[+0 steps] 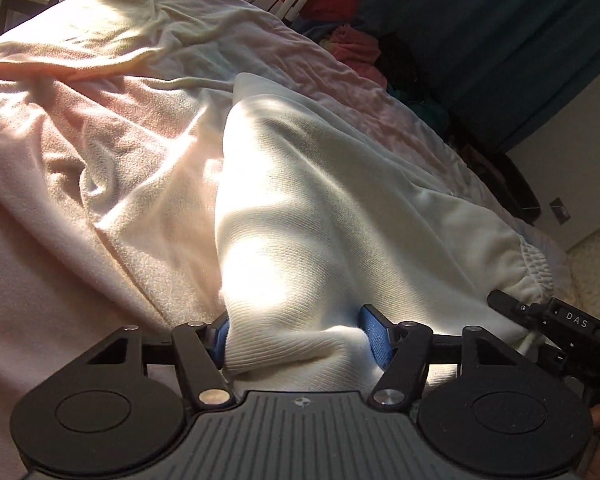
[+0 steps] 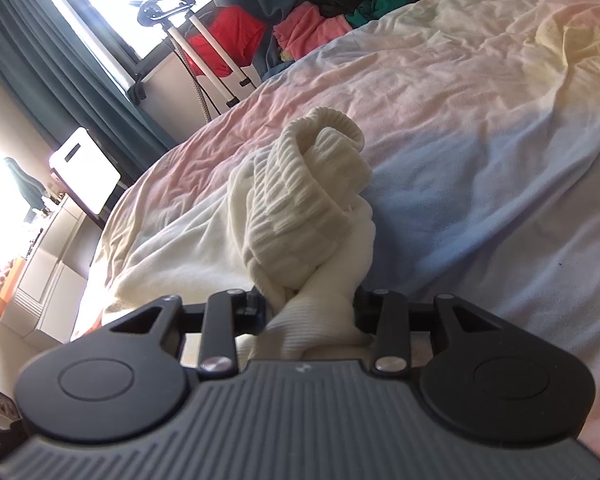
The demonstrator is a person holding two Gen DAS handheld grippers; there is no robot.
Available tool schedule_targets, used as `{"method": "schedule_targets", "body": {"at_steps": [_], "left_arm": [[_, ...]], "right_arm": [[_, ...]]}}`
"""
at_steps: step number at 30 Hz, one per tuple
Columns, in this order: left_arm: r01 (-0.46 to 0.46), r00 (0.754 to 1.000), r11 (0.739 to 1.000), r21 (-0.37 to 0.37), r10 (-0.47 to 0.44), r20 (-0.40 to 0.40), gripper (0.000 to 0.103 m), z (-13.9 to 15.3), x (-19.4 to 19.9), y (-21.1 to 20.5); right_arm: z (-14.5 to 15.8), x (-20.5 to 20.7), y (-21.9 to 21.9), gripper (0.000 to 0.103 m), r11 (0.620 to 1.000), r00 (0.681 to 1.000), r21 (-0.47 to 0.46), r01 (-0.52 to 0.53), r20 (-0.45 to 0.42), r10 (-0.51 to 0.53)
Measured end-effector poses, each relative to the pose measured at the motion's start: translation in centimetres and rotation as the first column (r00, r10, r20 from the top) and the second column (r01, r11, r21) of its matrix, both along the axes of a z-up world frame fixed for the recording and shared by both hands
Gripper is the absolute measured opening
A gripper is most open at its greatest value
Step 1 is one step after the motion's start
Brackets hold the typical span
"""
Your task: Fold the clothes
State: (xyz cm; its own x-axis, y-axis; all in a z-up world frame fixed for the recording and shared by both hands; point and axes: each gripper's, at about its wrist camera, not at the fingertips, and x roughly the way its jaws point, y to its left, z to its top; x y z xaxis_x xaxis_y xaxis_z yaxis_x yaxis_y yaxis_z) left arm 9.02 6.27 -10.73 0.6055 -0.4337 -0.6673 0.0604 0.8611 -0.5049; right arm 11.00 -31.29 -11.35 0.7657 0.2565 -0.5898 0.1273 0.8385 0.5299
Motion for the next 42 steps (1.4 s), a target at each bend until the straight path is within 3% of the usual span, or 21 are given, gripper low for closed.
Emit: {"method": "schedule_targets", "body": {"at_steps": [6, 17, 22, 26, 31, 36, 40, 42], "left_arm": [[-0.007, 0.997, 1.0, 0.01, 0.006, 0.073, 0.042, 1.4, -0.9, -0.1], [-0.016, 0.979, 0.998, -0.066, 0.029, 0.202, 0.036, 8.1, -1.5, -2.9], [0.043, 0.967, 0.997, -0.07, -0.024, 0.255, 0.035, 11.6, 1.3, -8.2], [0.111, 0.955, 0.991, -0.068, -0.088, 0.282, 0.035, 13.4, 5.9, -14.1], [0.229, 0.913, 0.973, -0.03, -0.204, 0.354, 0.035, 15.0, 13.5, -23.1], [0.302, 0.887, 0.953, -0.03, -0.269, 0.375, 0.035, 13.6, 20.2, -32.8], [0.337, 0.891, 0.941, -0.015, -0.314, 0.328, 0.036, 8.6, 21.8, -35.2], [0.355, 0.892, 0.935, -0.009, -0.335, 0.304, 0.036, 6.0, 22.7, -36.5]], "right_arm": [[1.7, -0.3, 0.2, 0.037, 1.0, 0.997, 0.023, -0.02, 0.073, 0.018], [6.0, -0.8, -3.5, 0.034, 0.986, 0.98, 0.164, 0.002, 0.198, -0.035], [8.5, -0.8, -8.1, 0.034, 0.976, 0.952, 0.203, 0.078, 0.275, -0.133], [10.3, 0.6, -12.9, 0.034, 0.967, 0.93, 0.204, 0.152, 0.301, -0.21], [11.6, 4.0, -20.4, 0.034, 0.953, 0.909, 0.193, 0.234, 0.305, -0.285], [11.8, 7.5, -28.1, 0.034, 0.926, 0.877, 0.165, 0.339, 0.299, -0.375], [9.3, 9.6, -32.5, 0.034, 0.908, 0.861, 0.116, 0.402, 0.289, -0.418], [7.0, 9.3, -32.8, 0.034, 0.906, 0.876, 0.107, 0.41, 0.231, -0.424]]}}
